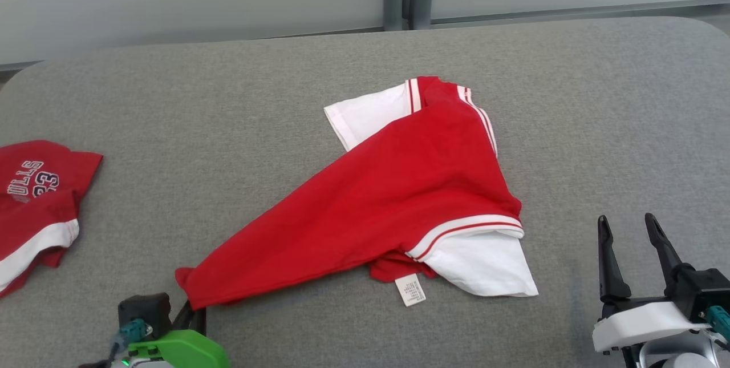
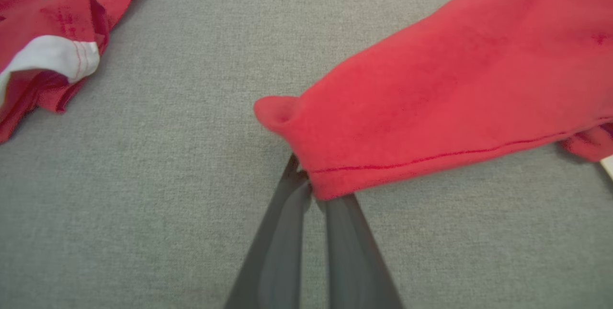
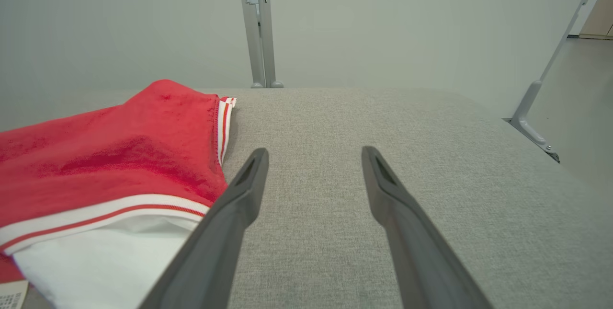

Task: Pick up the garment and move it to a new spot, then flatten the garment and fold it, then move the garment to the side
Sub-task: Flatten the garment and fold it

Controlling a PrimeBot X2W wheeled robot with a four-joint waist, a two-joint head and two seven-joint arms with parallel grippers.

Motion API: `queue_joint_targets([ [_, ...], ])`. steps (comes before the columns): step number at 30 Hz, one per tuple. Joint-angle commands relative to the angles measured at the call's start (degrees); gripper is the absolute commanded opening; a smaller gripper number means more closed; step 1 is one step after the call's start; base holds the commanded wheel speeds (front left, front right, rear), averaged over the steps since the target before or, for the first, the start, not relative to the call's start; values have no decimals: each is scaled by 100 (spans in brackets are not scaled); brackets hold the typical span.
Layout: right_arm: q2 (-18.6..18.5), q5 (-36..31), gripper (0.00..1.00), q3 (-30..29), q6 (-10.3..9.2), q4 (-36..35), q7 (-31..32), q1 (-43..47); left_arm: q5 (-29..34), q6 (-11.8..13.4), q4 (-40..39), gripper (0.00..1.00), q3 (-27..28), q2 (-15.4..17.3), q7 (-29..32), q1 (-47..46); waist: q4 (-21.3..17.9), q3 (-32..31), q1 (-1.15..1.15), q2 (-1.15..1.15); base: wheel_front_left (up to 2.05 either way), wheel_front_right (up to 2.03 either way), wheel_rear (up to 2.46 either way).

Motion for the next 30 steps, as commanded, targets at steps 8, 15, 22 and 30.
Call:
queue_joint_targets([
  [8,-19,-156,100,51,0,30,-18,-125,-222,-333,1956,100,3,-841,-1388,-215,559,19,0,37,0,0,0],
  [15,-18,-169,100,50,0,13,-18,-35,-459,-511,2649,100,285,-1021,-2063,-358,579,-23,0,37,0,0,0],
  [22,-18,-134,100,91,0,54,-18,-55,-678,-779,2958,100,367,-1184,-2282,-608,492,8,0,37,0,0,0],
  [30,-17,-129,100,109,0,30,-18,-136,-1331,-1066,2711,100,878,-1288,-2350,-823,308,150,0,37,0,0,0],
])
